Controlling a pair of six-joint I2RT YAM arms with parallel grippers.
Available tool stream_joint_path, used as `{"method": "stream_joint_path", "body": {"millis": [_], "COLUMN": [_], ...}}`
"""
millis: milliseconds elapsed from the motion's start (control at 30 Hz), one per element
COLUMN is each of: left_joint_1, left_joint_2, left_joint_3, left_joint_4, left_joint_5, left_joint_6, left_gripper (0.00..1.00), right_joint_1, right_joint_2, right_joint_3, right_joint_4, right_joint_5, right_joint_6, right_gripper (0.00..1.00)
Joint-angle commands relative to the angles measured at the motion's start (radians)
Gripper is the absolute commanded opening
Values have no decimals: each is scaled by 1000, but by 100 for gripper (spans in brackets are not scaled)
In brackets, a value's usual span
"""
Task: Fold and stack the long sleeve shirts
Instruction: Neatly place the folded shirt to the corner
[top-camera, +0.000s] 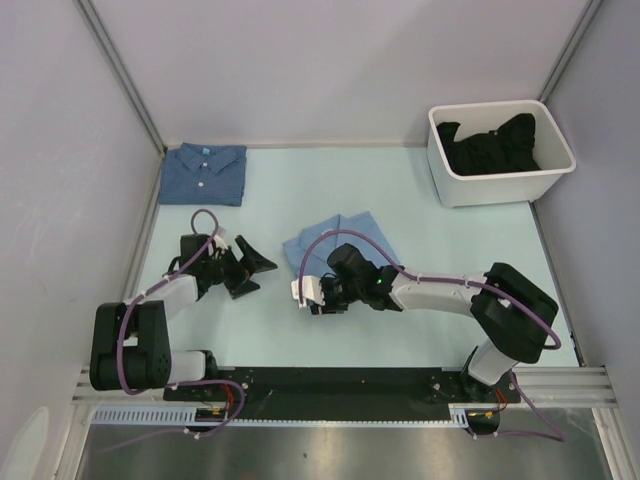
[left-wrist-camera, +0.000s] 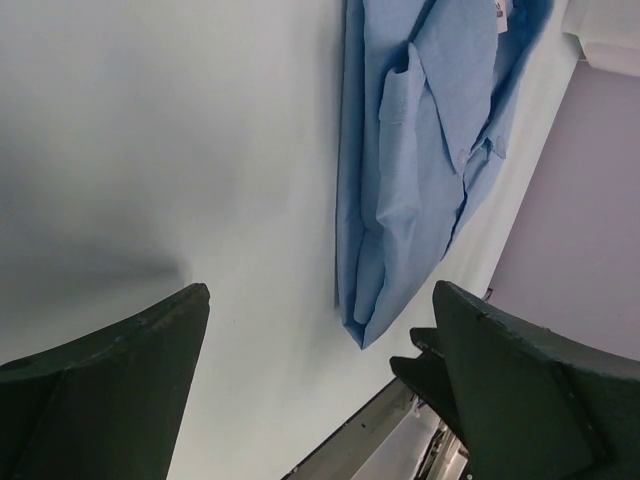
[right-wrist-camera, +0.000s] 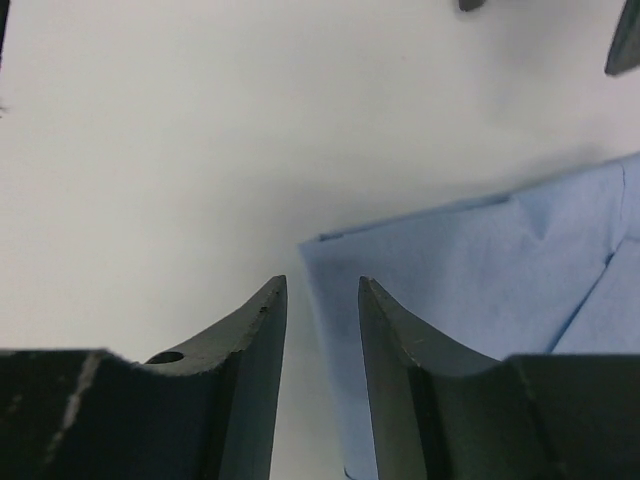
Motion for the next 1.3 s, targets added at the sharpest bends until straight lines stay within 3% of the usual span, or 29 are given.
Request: {"method": "stream_joint_path", "body": {"millis": [0,200,300,400,433,500,733,1267], "left_joint_1": [-16,-32,-30,-61,-67,-95,-191,-225], "left_joint_2": [6,13,-19,-38,-29,-8,94,284], "left_joint_3": [-8,-15,-50,-77,-82,-82,-68,-21], "left_joint_4": [40,77,80,127,173,223,425,596], "left_joint_5": [-25,-26,-37,-28,-19,14,0,-24], "left_joint_6": [-58,-71,-85,-97,-111,-120,-211,-387], "left_gripper": [99,99,99,99,100,99,100,99], "right_joint_1": [23,19,8,0,-3,-7,-35,-21], "right_joint_2": [30,123,144,127,115,84,57,129], "right_joint_3": [-7,-10,-4,-5,-2,1,68,185], "right_joint_4": [88,162,188,194,191,187,151,226], "right_joint_5": [-32,20,34,40,35,20,-14,-29], "right_joint_6": [-75,-109,-106,-97,-91,-62,7,82], "right_gripper": [41,48,45,21,7,0,0,0]}}
